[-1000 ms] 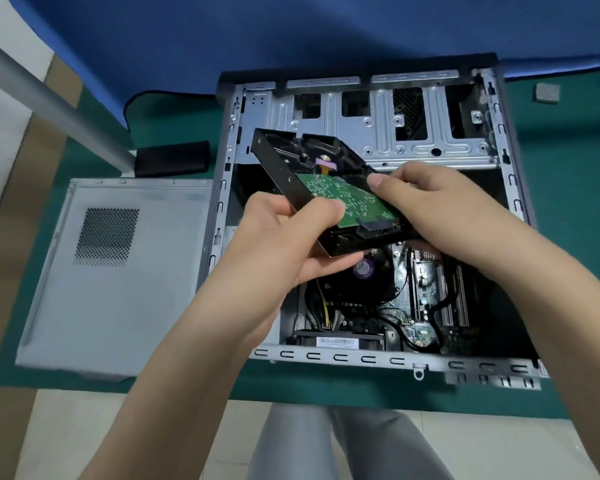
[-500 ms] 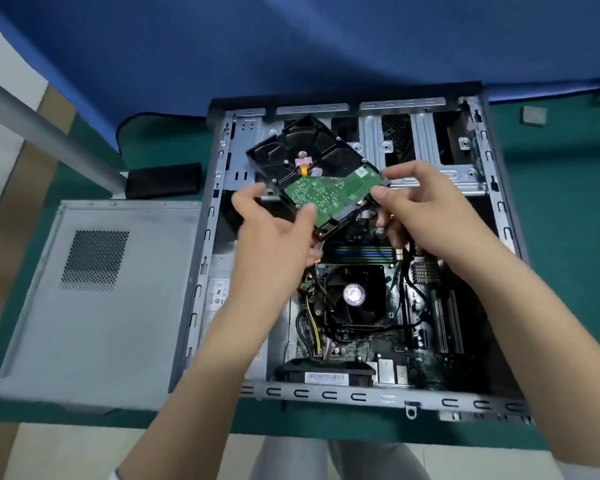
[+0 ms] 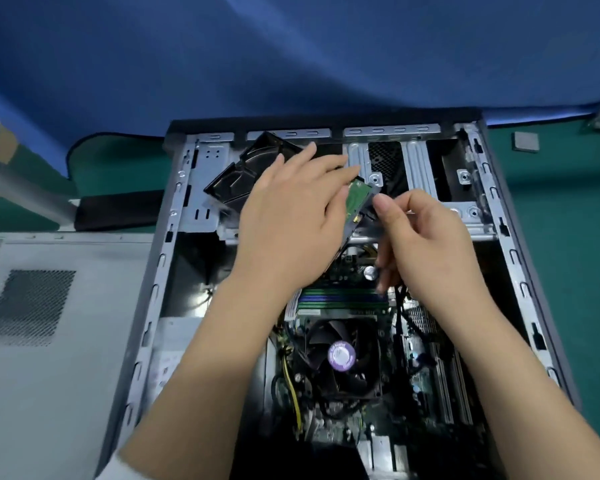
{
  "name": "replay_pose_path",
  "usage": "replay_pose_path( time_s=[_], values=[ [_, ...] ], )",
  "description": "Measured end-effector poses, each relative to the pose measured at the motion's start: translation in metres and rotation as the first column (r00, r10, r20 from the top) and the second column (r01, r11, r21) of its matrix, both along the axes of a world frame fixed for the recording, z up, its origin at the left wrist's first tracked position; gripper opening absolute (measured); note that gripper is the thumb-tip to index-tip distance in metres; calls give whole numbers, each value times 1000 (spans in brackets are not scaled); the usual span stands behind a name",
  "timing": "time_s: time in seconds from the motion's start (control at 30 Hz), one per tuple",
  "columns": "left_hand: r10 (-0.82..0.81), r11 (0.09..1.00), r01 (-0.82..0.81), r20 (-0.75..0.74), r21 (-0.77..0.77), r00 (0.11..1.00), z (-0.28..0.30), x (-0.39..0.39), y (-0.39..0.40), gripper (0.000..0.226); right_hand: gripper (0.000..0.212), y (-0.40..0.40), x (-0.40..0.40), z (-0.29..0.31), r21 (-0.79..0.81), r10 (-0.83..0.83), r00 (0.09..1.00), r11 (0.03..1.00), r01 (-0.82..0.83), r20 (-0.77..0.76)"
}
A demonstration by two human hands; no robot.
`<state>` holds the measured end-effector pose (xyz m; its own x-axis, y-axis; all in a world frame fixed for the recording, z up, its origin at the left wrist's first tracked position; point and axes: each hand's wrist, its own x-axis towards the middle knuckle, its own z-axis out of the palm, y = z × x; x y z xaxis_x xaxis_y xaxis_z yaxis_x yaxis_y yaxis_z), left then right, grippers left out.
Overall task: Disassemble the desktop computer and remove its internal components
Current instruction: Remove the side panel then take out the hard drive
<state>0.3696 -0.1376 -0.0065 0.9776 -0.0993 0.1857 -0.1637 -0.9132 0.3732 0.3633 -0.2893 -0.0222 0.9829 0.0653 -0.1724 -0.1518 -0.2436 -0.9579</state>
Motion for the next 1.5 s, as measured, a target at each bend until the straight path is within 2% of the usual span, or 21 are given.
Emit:
replay_pose_path(
  time_s=[0.07,0.13,0.27,0.4,0.57,0.73,0.97,1.07,1.17,1.3,1.4,1.5],
  values=[
    [-7,1000,7,22,-2,1000,1,1,1,38,30,-5,3,-1,-58,80,997,995,-81,-13],
    [-2,1000,2,11,-14,1000,4,0,-1,36,32,-7,3,2,-45,114,993,992,-116,-33],
    [-13,998,11,-17,-67,1000,4,4,-1,34,34,-5,6,3,-37,73,996,997,-74,-49],
    [-2,994,1,-14,-114,1000,6,6,0,34,34,-3,4,2,-74,54,999,996,-54,3],
    [7,993,-8,-5,-118,1000,6,4,-1,37,35,-1,-1,0,-10,71,998,997,-71,0],
    [19,992,-15,25,-124,1000,7,3,1,37,31,3,-2,-2,-32,21,1000,999,-21,-10],
    [-19,990,23,36,-139,999,8,-1,4,34,33,0,-7,6,-15,122,992,992,-123,-30],
    [-60,983,65,38,-173,997,7,-2,10,32,28,-6,-5,15,126,261,952,962,-242,-163],
    [-73,971,82,47,-226,996,6,-4,14,27,26,-12,-3,18,200,372,906,921,-334,-200],
    [-55,970,67,57,-235,997,5,-5,12,25,24,-14,-2,12,113,283,950,956,-269,-131],
    [-51,970,61,51,-234,997,5,-5,12,25,38,-16,0,9,95,200,977,977,-192,-77],
    [-42,970,53,50,-237,998,6,-5,11,25,53,-18,1,8,140,257,966,958,-250,-32]
  ],
)
